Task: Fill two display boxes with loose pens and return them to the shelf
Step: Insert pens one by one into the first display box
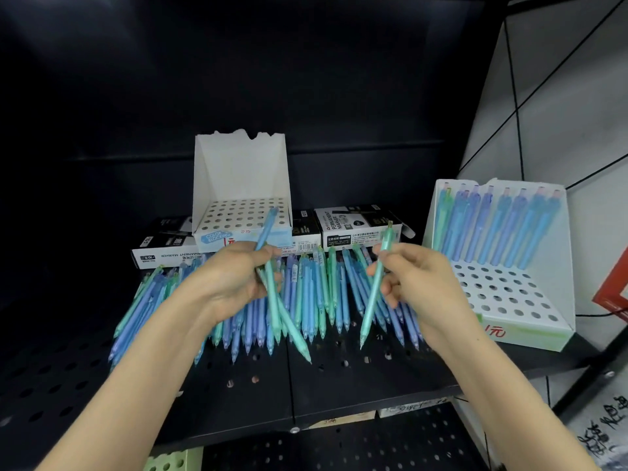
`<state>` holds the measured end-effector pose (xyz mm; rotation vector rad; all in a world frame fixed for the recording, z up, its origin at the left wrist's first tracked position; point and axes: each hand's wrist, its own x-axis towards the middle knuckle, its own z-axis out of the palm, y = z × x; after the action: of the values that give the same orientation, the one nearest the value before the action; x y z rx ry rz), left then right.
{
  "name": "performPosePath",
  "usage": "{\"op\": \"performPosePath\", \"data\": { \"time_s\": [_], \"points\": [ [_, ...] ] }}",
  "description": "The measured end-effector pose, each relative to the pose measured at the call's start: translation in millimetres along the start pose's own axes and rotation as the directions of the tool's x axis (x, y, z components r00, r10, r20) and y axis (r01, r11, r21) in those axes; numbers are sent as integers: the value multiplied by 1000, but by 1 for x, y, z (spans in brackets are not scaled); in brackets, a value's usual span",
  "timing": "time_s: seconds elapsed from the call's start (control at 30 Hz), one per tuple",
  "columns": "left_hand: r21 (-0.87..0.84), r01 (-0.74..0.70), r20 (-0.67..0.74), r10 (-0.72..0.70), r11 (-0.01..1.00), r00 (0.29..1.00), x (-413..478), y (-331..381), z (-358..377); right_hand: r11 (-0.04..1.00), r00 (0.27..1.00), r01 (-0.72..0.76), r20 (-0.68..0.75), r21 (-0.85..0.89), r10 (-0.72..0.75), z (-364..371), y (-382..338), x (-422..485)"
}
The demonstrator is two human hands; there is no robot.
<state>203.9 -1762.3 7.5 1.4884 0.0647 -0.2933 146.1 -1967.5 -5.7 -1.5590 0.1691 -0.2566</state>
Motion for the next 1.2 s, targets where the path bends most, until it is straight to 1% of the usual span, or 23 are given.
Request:
{"op": "performPosePath", "data": {
  "time_s": [0.07, 0.13, 0.17, 0.23, 0.3, 0.37, 0.4, 0.43, 0.5, 0.57, 0.63, 0.73, 0.83, 0.9, 1.0, 1.13, 1.17, 1.2],
  "points": [
    [-234, 45, 54, -33, 971, 998, -2, 5, 5, 997, 1000, 20, -24, 77, -18, -9, -9, -3],
    [-465, 124, 124, -74, 877, 990, -3, 10, 13, 989, 993, 77, -104, 129, -64, -21, -18, -6],
    [-534, 156, 153, -86, 831, 984, -3, 13, 18, 983, 980, 131, -167, 131, -108, -30, -23, -7],
    [-600, 179, 194, -76, 779, 978, -1, 16, 31, 963, 920, 264, -311, 48, -237, -50, -30, -6],
    [-616, 163, 211, -38, 771, 977, 1, 18, 47, 927, 829, 360, -421, -106, -370, -71, -35, -4],
    [-560, 88, 191, 25, 824, 981, 5, 17, 62, 896, 761, 386, -473, -220, -444, -87, -37, 1],
    [-500, 23, 168, 71, 866, 983, 6, 16, 70, 888, 745, 384, -484, -252, -459, -91, -36, 4],
    [-430, -50, 144, 123, 901, 982, 8, 15, 78, 885, 740, 375, -486, -275, -465, -94, -35, 7],
    [-293, -184, 108, 224, 938, 969, 11, 12, 91, 878, 749, 346, -467, -330, -470, -97, -31, 15],
    [-194, -269, 102, 292, 943, 951, 13, 10, 101, 867, 757, 325, -446, -379, -478, -98, -26, 22],
    [-142, -324, 113, 340, 935, 933, 13, 8, 107, 854, 762, 316, -426, -413, -488, -100, -24, 26],
    [-87, -373, 136, 382, 924, 914, 14, 4, 112, 846, 789, 317, -376, -429, -486, -100, -22, 31],
    [-41, -393, 141, 394, 919, 908, 14, 1, 115, 818, 808, 284, -334, -501, -485, -97, -20, 38],
    [-53, -392, 141, 395, 919, 908, 13, -1, 116, 781, 822, 249, -302, -572, -483, -95, -17, 42],
    [-69, -386, 143, 392, 920, 909, 12, -2, 115, 698, 828, 218, -249, -682, -502, -93, -9, 48],
    [-45, -395, 143, 397, 918, 907, 11, -4, 114, 668, 831, 159, -267, -727, -488, -89, -3, 49],
    [-40, -400, 153, 401, 916, 903, 11, -5, 114, 655, 819, 141, -285, -742, -499, -88, -3, 47],
    [-34, -405, 163, 405, 914, 900, 11, -5, 114, 630, 790, 121, -310, -767, -529, -87, -4, 43]
  ]
}}
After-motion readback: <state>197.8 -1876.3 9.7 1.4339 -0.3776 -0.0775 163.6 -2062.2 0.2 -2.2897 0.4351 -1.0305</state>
